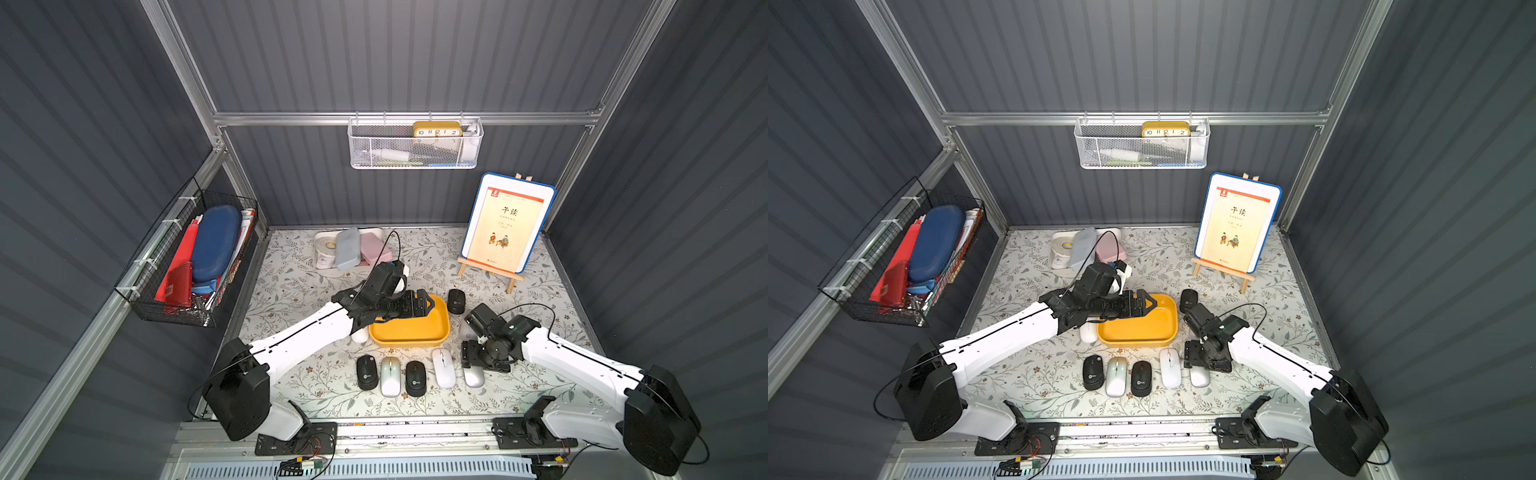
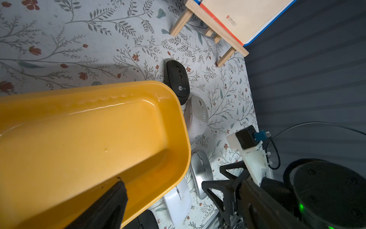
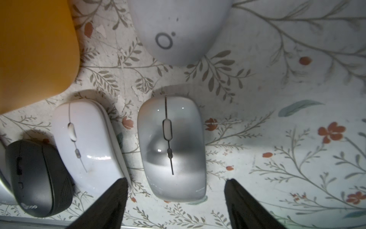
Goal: Put the mouse in the storage box
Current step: Pick up the mouse from the center of the board.
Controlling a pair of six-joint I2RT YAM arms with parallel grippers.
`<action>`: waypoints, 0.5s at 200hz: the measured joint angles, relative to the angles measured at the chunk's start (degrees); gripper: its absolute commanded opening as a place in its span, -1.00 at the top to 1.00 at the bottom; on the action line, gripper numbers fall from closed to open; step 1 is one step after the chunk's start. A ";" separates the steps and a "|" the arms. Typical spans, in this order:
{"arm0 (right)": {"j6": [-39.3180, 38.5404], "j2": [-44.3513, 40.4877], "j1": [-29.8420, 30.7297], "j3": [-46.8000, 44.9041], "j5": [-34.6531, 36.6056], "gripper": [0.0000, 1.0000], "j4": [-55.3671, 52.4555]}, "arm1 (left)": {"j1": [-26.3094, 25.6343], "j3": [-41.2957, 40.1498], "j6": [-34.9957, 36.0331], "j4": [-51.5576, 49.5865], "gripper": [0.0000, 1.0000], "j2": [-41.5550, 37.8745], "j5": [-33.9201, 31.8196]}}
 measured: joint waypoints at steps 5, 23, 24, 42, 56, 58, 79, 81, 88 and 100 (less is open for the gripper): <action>-0.11 0.44 0.11 0.00 -0.11 -0.64 0.17 | 0.00 0.00 0.00 0.00 -0.88 0.00 0.13; -0.68 2.21 0.66 0.00 -0.37 -0.65 0.55 | 0.00 0.00 -0.02 0.17 -0.89 0.00 0.63; -0.70 2.27 0.68 0.00 -0.37 -0.65 0.55 | 0.00 0.00 -0.02 0.20 -0.89 0.00 0.66; -0.87 4.39 1.20 0.09 -0.37 -0.65 0.57 | 0.00 0.00 0.00 0.26 -0.89 0.00 1.11; -0.85 6.34 1.49 0.33 0.11 -0.63 0.39 | 0.00 0.00 -0.02 0.28 -0.89 0.00 1.38; -0.85 6.67 1.51 0.35 0.24 -0.63 0.42 | 0.00 0.00 -0.02 0.31 -0.89 0.00 1.42; -0.55 8.96 1.75 0.50 1.11 -0.55 0.42 | 0.00 0.00 -0.02 0.52 -0.89 -0.07 1.68; -0.55 9.09 1.77 0.50 1.14 -0.54 0.39 | 0.00 0.00 -0.02 0.52 -0.89 -0.09 1.70; -0.39 9.68 1.77 0.50 1.36 -0.51 0.46 | 0.00 0.00 -0.04 0.59 -0.89 -0.17 1.70; -0.22 10.49 1.79 0.48 1.75 -0.48 0.59 | 0.00 -0.04 -0.04 0.70 -0.89 -0.33 1.73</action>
